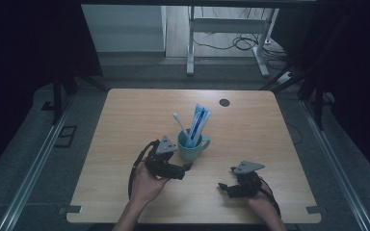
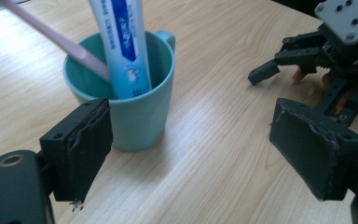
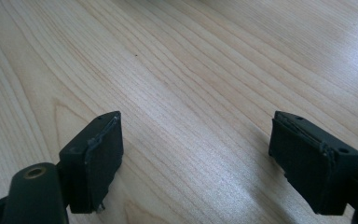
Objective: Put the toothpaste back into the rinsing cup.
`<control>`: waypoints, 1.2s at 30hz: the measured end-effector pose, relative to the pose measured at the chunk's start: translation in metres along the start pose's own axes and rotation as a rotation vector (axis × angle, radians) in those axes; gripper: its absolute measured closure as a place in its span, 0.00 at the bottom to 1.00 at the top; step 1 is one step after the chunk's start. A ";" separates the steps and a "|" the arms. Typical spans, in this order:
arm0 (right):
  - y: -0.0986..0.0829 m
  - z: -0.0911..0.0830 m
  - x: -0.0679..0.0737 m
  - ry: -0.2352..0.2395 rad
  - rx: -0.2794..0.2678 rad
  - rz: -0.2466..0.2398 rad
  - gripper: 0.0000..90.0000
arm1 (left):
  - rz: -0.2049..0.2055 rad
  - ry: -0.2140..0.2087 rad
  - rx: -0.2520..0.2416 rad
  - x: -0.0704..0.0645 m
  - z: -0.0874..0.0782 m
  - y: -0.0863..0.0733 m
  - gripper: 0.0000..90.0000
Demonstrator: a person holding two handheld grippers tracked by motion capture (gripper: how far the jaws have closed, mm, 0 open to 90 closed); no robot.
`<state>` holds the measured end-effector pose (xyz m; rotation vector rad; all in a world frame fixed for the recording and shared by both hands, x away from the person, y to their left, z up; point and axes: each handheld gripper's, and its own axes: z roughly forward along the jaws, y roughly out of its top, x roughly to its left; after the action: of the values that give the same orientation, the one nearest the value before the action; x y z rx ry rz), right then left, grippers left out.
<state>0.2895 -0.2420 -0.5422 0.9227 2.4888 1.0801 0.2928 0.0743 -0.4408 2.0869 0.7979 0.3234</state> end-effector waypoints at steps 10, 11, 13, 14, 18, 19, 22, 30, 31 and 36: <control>0.000 0.000 0.000 0.001 0.000 0.000 0.19 | -0.002 0.034 0.005 0.006 -0.008 -0.016 0.15; 0.000 0.000 0.000 0.001 0.000 -0.001 0.19 | -0.006 0.036 0.004 0.007 -0.009 -0.018 0.15; 0.000 0.000 0.000 0.000 0.000 -0.002 0.19 | -0.009 0.043 0.001 0.008 -0.010 -0.021 0.15; 0.000 0.000 0.000 0.000 0.000 -0.001 0.19 | -0.012 0.045 0.002 0.009 -0.011 -0.023 0.15; 0.000 0.000 0.000 0.000 0.001 -0.001 0.19 | -0.023 0.050 -0.004 0.010 -0.013 -0.030 0.15; 0.000 0.000 0.000 0.000 0.000 0.000 0.19 | -0.024 0.052 -0.004 0.011 -0.014 -0.031 0.15; 0.000 0.000 0.000 0.000 0.001 0.001 0.19 | -0.027 0.055 -0.007 0.012 -0.015 -0.037 0.15; 0.000 0.000 0.000 -0.002 0.001 0.001 0.19 | -0.045 0.073 -0.003 0.014 -0.017 -0.058 0.13; 0.000 0.000 0.000 -0.002 0.001 0.001 0.19 | -0.048 0.076 -0.002 0.015 -0.018 -0.061 0.13; 0.000 0.000 0.000 -0.001 0.001 0.001 0.19 | -0.061 0.091 -0.001 0.017 -0.020 -0.073 0.13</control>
<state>0.2892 -0.2420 -0.5422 0.9247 2.4889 1.0781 0.2656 0.1293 -0.4885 2.0544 0.9137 0.3873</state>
